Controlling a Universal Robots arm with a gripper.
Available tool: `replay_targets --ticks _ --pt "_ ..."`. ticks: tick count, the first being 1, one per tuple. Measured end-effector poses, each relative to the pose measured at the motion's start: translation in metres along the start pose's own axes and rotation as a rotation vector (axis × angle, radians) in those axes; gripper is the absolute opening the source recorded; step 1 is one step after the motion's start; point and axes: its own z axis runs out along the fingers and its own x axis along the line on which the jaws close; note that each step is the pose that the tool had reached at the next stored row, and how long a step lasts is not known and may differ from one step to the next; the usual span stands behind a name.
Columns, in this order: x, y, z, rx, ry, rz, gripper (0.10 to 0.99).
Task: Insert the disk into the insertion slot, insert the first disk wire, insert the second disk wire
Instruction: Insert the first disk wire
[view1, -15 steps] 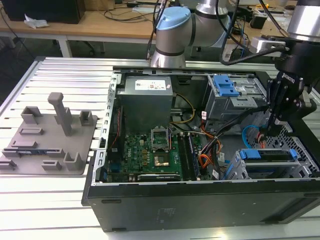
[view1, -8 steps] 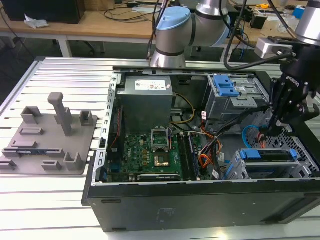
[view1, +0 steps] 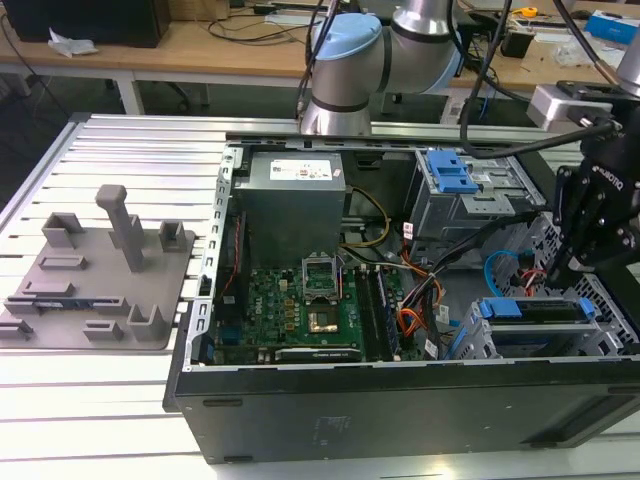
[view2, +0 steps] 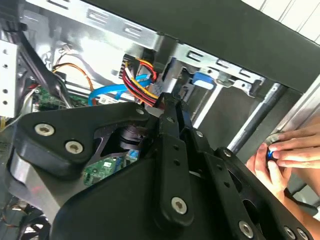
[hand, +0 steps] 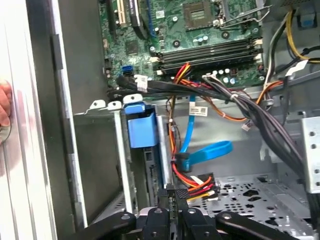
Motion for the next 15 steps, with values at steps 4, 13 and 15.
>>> replay_targets --ticks 4,13,15 --pt "0.0028 -0.0002 0.0005 0.012 -0.0066 -0.039 0.165" --pt "0.0185 0.0026 0.0031 0.019 -0.0599 -0.074 0.165" --pt "0.0216 0.0025 0.0037 0.019 -0.0672 -0.077 0.165"
